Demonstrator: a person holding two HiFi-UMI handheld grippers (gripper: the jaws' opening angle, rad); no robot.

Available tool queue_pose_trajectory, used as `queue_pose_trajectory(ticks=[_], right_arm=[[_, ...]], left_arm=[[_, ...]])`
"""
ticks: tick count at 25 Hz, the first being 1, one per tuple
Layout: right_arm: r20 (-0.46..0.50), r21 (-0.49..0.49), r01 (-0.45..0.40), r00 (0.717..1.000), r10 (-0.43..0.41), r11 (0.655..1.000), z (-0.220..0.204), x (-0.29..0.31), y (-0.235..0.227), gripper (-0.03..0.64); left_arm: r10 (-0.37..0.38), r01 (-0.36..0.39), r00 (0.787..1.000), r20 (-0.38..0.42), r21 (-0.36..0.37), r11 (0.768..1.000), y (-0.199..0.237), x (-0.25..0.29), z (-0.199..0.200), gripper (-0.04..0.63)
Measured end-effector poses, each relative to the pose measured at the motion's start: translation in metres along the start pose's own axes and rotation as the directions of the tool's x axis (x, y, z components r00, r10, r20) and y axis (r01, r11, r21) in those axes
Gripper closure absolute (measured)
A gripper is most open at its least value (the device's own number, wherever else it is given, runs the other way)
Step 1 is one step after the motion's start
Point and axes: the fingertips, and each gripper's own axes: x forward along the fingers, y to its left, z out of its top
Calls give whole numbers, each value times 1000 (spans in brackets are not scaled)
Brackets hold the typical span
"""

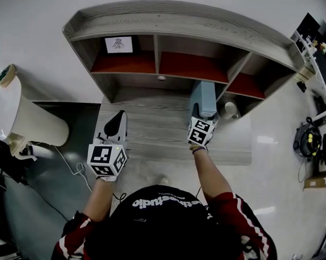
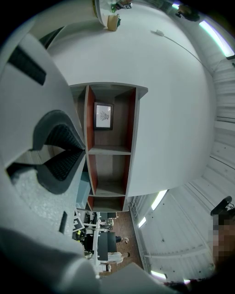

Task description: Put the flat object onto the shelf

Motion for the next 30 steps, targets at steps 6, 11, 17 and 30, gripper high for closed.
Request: queue_pose_trajectory(ticks=[6,11,17,30], right_arm=[[-16,2,-3,1000,4,1000,1,5,0,333],[-9,0,-20,1000,20,1000,2,8,1,325],[-16,-5,-48,999,48,999,2,9,3,292],[-41,7,-111,993,111,994,-3,-11,7,265]], left_arm=[[5,-5,1000,1,-5,1000,2,1,-2,589],[15,-15,1000,3,-11,1000,4,-2,-3,589],[19,-19,1000,0,-17,1000,5,-4,-6,589],[-13,13,1000,16,-8,1000,-5,-11,0,589]])
